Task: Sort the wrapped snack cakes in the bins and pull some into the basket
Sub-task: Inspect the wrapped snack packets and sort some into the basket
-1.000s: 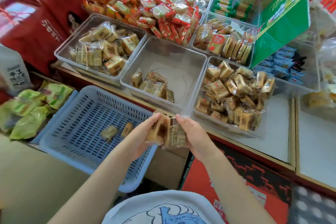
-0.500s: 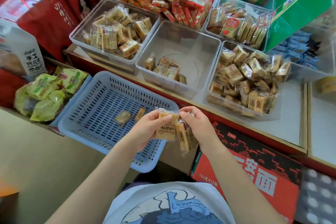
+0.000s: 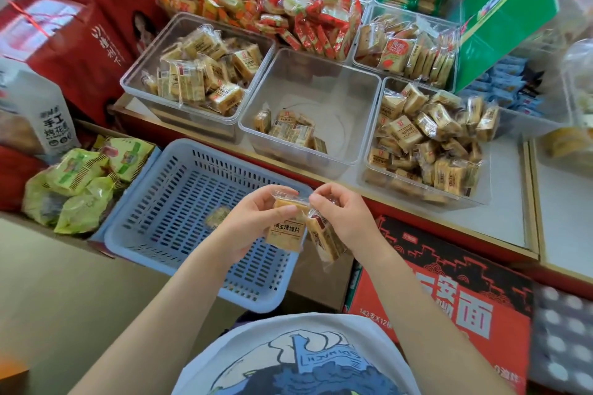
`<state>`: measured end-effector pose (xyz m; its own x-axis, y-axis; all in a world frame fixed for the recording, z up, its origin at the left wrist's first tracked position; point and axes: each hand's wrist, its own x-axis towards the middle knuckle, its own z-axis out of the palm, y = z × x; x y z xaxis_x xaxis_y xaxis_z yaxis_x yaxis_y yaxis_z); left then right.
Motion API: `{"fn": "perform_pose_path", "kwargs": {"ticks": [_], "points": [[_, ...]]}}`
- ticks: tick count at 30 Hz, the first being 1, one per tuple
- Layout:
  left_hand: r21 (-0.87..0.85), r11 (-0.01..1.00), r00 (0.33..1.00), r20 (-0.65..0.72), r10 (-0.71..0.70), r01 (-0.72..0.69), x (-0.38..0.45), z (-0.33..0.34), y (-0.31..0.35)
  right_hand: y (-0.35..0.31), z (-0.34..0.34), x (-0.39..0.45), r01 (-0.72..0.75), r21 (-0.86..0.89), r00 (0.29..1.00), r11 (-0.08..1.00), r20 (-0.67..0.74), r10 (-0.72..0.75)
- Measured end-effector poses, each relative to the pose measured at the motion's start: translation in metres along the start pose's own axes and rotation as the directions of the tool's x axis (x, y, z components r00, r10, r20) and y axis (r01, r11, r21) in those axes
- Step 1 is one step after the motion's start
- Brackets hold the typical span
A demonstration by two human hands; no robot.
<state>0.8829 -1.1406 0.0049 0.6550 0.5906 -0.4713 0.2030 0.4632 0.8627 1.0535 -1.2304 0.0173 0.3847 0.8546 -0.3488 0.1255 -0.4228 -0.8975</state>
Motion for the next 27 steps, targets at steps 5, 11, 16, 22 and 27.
{"fn": "perform_pose_path", "kwargs": {"ticks": [5,11,16,22,27], "points": [[-0.04,0.997,0.996,0.07,-0.057,0.059,0.005,-0.001,0.002,-0.007,0.004,0.008,-0.053,0.106,0.99,0.993,-0.124,0.066],[-0.024,0.999,0.999,-0.044,-0.029,0.028,0.016,0.002,0.003,-0.011,0.008,0.023,-0.113,0.113,0.969,0.987,-0.206,0.134],[0.168,0.986,0.996,-0.085,0.017,-0.002,0.025,0.013,-0.001,-0.015,0.018,0.028,-0.096,0.091,0.969,0.991,-0.218,0.114],[0.052,0.997,0.976,-0.207,0.069,-0.06,0.025,0.007,0.0,-0.017,0.014,0.03,-0.153,0.176,0.978,0.972,-0.113,0.174],[0.021,0.998,0.973,-0.223,0.065,-0.062,0.025,0.004,0.001,-0.017,0.009,0.031,-0.078,0.213,0.986,0.974,-0.129,0.107]]}}
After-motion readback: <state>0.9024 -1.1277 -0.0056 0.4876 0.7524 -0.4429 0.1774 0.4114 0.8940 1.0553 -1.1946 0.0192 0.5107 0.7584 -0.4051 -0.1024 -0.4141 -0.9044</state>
